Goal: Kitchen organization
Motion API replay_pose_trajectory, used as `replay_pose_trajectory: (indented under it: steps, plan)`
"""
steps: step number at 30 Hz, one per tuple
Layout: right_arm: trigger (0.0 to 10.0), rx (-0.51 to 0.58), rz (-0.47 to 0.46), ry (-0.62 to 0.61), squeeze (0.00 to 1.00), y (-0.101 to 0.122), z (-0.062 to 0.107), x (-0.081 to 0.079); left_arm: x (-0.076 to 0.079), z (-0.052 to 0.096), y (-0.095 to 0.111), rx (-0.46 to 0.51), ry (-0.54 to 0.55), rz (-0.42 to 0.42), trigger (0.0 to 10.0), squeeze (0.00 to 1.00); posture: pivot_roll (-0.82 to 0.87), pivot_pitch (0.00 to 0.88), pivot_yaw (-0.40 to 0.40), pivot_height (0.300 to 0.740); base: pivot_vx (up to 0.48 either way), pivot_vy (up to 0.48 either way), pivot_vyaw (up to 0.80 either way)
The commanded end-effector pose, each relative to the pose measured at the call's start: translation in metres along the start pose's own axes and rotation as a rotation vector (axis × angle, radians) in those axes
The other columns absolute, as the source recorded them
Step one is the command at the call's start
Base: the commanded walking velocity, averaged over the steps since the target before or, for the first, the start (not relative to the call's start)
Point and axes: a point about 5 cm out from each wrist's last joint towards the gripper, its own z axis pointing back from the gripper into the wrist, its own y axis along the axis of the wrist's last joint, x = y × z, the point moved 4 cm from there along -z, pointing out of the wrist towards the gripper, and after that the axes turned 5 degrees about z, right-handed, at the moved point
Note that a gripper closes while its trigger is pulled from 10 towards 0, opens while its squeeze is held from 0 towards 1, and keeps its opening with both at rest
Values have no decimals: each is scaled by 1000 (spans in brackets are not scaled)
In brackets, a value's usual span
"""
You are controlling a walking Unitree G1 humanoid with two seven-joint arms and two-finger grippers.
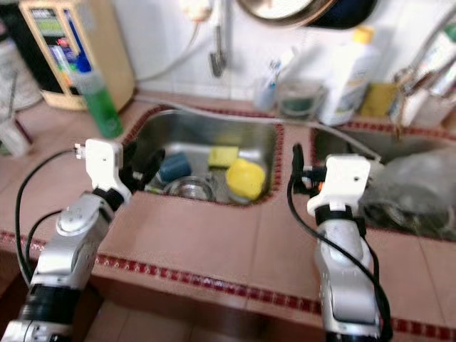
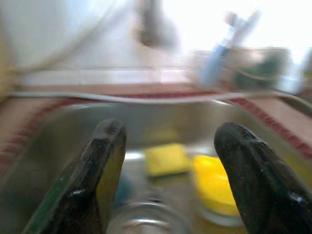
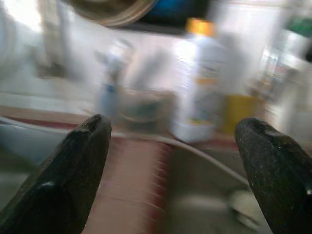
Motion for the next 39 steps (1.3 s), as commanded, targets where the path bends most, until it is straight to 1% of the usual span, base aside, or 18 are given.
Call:
replay_pose_trajectory:
  steps: [1, 3, 5, 11, 17, 20, 27, 31, 39]
  plan:
    - [10000, -7, -2, 4, 0, 0, 2, 0, 2, 2, 4, 6, -15, -18, 10000, 0, -117, 83, 70, 740, 0, 0, -712]
    - [10000, -12, -1, 4, 0, -1, 3, 0, 2, 2, 3, 4, -18, -16, 10000, 0, -118, 86, 69, 740, 0, 0, -712]
    - [10000, -23, 8, 5, 0, -2, 5, 2, 3, 4, 4, 7, -27, -36, 10000, 0, -119, 93, 67, 740, 0, 0, -716]
    - [10000, -16, 14, 7, 0, 0, 5, 5, 2, 5, 8, 11, -23, -49, 10000, 0, -121, 109, 59, 740, 0, 0, -697]
    - [10000, -11, 24, 13, 0, 2, 9, 7, 7, 11, 8, 9, -51, -89, 10000, 0, -122, 130, 54, 740, 0, 0, 0]
    - [10000, -12, 23, 17, 0, 3, 13, 7, 8, 17, 4, -5, -56, -77, 10000, 0, -125, 146, 53, 740, 0, 0, 0]
    - [10000, -20, 19, 26, 0, 3, 16, 6, 7, 19, 5, -10, -56, -85, 10000, 0, -120, 162, 49, 740, 0, -417, 0]
    - [10000, -24, 13, 35, 0, 4, 19, 4, 5, 25, 3, -23, -42, -87, 10000, 0, -116, 179, 48, 740, 0, -480, 0]
    - [10000, -41, 8, 38, 0, 3, 26, 2, 4, 31, 1, -41, -37, -87, 10000, 0, -113, 203, 51, 740, 0, -480, 0]
